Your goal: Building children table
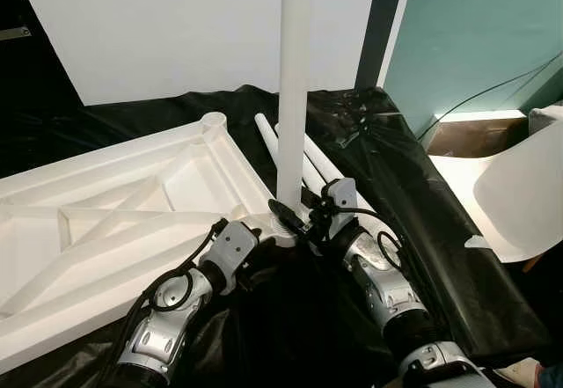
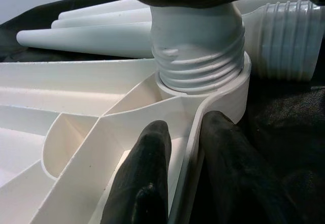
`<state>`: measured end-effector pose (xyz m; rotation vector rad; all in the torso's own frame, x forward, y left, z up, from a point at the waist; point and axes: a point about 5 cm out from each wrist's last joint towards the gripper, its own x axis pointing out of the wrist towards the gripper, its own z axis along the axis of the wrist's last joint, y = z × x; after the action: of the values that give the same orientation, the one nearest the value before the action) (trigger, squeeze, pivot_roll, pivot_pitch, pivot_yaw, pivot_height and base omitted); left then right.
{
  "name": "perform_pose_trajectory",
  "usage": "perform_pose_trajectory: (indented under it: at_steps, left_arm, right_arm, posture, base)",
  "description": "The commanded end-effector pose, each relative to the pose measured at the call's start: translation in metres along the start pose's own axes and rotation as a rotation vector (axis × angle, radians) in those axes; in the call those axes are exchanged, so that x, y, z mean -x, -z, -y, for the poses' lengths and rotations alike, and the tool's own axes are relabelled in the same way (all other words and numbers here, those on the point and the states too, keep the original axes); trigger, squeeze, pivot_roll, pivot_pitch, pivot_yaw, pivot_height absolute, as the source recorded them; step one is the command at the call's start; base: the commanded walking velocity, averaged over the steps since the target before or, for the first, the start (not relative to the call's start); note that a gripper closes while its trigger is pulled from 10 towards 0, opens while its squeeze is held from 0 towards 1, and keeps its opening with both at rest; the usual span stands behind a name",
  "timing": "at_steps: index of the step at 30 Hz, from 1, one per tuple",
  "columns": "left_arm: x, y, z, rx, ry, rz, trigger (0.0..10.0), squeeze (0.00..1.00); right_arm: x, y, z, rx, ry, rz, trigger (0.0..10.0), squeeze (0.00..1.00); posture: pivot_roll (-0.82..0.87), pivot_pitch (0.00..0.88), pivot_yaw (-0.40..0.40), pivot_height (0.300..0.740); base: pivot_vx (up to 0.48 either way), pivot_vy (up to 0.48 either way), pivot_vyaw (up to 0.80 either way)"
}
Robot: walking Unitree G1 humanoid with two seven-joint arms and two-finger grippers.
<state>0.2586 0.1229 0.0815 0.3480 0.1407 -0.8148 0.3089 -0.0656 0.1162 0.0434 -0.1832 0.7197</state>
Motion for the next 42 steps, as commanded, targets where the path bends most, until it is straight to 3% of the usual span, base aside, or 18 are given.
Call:
perform_pose_trajectory:
  at_steps: [1, 2, 4, 5, 6, 8, 13, 23, 24, 27, 33, 35, 36, 39, 42]
  left_arm:
    - [0.004, 0.025, 0.022, 0.061, 0.106, -0.100, 10.0, 0.00]
    - [0.003, 0.025, 0.023, 0.062, 0.108, -0.099, 10.0, 0.00]
    - [0.002, 0.025, 0.025, 0.064, 0.112, -0.098, 10.0, 0.00]
    - [0.002, 0.025, 0.025, 0.064, 0.112, -0.098, 10.0, 0.00]
    - [0.002, 0.025, 0.025, 0.067, 0.113, -0.097, 10.0, 0.00]
    - [0.001, 0.025, 0.026, 0.068, 0.113, -0.096, 10.0, 0.00]
    - [0.000, 0.025, 0.028, 0.074, 0.114, -0.093, 10.0, 0.00]
    - [0.001, 0.025, 0.029, 0.076, 0.112, -0.090, 10.0, 0.00]
    - [0.001, 0.024, 0.029, 0.077, 0.110, -0.090, 10.0, 0.00]
    - [0.001, 0.024, 0.030, 0.078, 0.109, -0.089, 10.0, 0.00]
    - [0.002, 0.025, 0.031, 0.081, 0.102, -0.091, 10.0, 0.00]
    - [0.002, 0.025, 0.030, 0.080, 0.099, -0.090, 10.0, 0.00]
    - [0.002, 0.025, 0.030, 0.080, 0.099, -0.090, 10.0, 0.00]
    - [0.002, 0.025, 0.029, 0.081, 0.093, -0.089, 10.0, 0.00]
    - [0.002, 0.025, 0.028, 0.080, 0.094, -0.090, 10.0, 0.00]
  right_arm:
    - [0.008, 0.003, 0.016, -0.008, 0.120, -0.031, 10.0, 0.00]
    - [0.007, 0.003, 0.013, -0.027, 0.087, -0.028, 10.0, 1.00]
    - [0.004, 0.002, 0.004, -0.019, -0.043, -0.049, 10.0, 1.00]
    - [0.004, 0.002, 0.004, -0.019, -0.043, -0.049, 10.0, 1.00]
    - [0.002, 0.001, 0.002, 0.019, -0.147, -0.079, 10.0, 0.00]
    - [0.001, 0.000, 0.003, 0.031, -0.184, -0.089, 10.0, 0.00]
    - [-0.004, -0.010, 0.027, 0.114, -0.291, -0.134, 10.0, 0.00]
    - [-0.010, -0.019, 0.037, 0.183, -0.401, -0.178, 10.0, 0.00]
    - [-0.010, -0.020, 0.038, 0.184, -0.423, -0.184, 0.0, 0.00]
    - [-0.010, -0.020, 0.038, 0.179, -0.450, -0.193, 0.0, 0.00]
    - [-0.008, -0.013, 0.032, 0.084, -0.457, -0.198, 0.0, 0.00]
    - [-0.009, -0.012, 0.030, 0.048, -0.346, -0.144, 0.0, 0.00]
    - [-0.009, -0.012, 0.030, 0.048, -0.346, -0.144, 0.0, 0.00]
    - [-0.005, -0.010, 0.026, -0.002, -0.085, -0.048, 0.0, 0.00]
    - [-0.001, -0.008, 0.023, -0.005, -0.001, -0.019, 0.0, 0.00]
  posture:
    - [0.17, 0.000, -0.021, 0.740]
    - [0.17, 0.000, -0.021, 0.740]
    - [0.16, 0.000, -0.018, 0.740]
    - [0.16, 0.000, -0.018, 0.740]
    - [0.16, 0.000, -0.018, 0.740]
    - [0.16, 0.000, -0.021, 0.740]
    - [0.16, 0.000, -0.026, 0.740]
    - [0.17, 0.000, -0.029, 0.740]
    - [0.17, 0.000, -0.029, 0.740]
    - [0.17, 0.000, -0.029, 0.740]
    - [0.18, 0.000, -0.035, 0.740]
    - [0.18, 0.000, -0.038, 0.740]
    - [0.18, 0.000, -0.038, 0.740]
    - [0.18, 0.000, -0.037, 0.740]
    - [0.18, 0.000, -0.031, 0.740]
  base:
    - [0.000, 0.000, 0.00]
    - [0.000, 0.000, 0.00]
    - [0.000, 0.000, 0.00]
    - [0.000, 0.000, 0.00]
    - [0.000, 0.000, 0.00]
    - [0.000, 0.000, 0.00]
    - [0.000, 0.000, 0.00]
    - [0.000, 0.000, 0.00]
    - [0.000, 0.000, 0.00]
    - [0.000, 0.000, 0.00]
    - [0.000, 0.000, 0.00]
    - [0.000, 0.000, 0.00]
    - [0.000, 0.000, 0.00]
    - [0.000, 0.000, 0.00]
    - [0.000, 0.000, 0.00]
